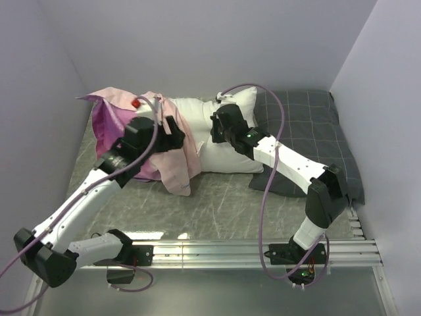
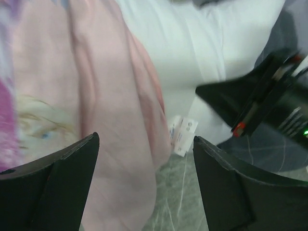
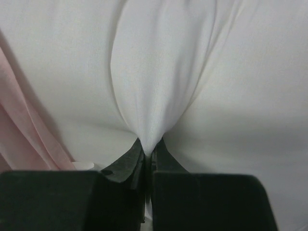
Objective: Remove the pillowcase from the pillow
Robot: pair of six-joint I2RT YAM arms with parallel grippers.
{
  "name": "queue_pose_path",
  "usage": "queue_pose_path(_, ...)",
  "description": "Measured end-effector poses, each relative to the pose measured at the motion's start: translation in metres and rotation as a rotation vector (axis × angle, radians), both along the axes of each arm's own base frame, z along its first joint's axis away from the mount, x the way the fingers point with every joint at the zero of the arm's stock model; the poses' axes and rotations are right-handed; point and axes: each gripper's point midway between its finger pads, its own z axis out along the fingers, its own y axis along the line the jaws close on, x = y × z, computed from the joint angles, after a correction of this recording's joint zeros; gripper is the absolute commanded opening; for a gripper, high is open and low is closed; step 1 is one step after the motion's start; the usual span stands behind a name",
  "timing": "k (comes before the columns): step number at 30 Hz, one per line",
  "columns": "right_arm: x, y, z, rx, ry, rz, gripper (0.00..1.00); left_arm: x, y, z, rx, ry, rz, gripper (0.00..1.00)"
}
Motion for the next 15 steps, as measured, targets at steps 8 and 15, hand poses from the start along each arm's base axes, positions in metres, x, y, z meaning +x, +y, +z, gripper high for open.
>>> queue_pose_path(8,-0.017,-0.006,0.013,0.007,0.021,0.022,0.00,-0.001,-0.029,-0.083,0.142,0.174,0.024,0.70)
queue_pose_path(15,-0.035,-0.016,0.046,0.006,0.024,0.042,0.00,0.031,0.055,-0.095,0.168,0.220,0.302,0.00)
